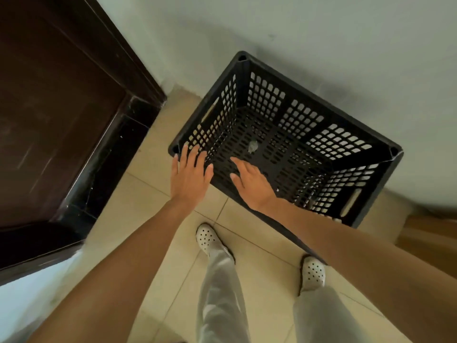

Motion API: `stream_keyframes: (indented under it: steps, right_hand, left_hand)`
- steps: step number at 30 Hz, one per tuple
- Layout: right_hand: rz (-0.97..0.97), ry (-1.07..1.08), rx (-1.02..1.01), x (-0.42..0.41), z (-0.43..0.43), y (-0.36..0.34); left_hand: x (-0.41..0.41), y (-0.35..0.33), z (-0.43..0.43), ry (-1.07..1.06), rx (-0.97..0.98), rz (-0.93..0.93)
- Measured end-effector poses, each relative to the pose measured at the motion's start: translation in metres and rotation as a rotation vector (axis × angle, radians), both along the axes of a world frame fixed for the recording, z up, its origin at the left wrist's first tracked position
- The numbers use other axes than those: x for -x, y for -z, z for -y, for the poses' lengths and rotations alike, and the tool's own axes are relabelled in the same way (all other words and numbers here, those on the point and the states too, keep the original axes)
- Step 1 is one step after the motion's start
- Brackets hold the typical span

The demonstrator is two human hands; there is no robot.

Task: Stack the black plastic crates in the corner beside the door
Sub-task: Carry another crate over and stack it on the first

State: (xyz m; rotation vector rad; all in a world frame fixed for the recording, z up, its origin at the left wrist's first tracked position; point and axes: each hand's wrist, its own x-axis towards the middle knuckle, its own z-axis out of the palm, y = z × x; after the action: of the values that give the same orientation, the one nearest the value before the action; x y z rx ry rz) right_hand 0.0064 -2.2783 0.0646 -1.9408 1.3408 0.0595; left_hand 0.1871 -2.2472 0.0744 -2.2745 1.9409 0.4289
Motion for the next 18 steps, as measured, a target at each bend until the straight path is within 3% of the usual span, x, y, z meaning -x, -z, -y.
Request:
stream_keyframes:
  steps: [7,11,18]
  right_hand:
    - [-0.127,0.007,0.052,-0.075,-0.020,0.019]
    - [-0.211,-0.013,0.189,-0.076,-0.023,0.022]
    - [-0.265,-0.023,0.232,-0.079,-0.022,0.022]
  left_hand:
    - [-0.065,0.026,0.055,0.250,0.000,-0.002]
    - [-0.067,0.034,0.073,0.257,0.018,-0.018]
    - [-0.068,0.033,0.075,0.265,-0.004,-0.027]
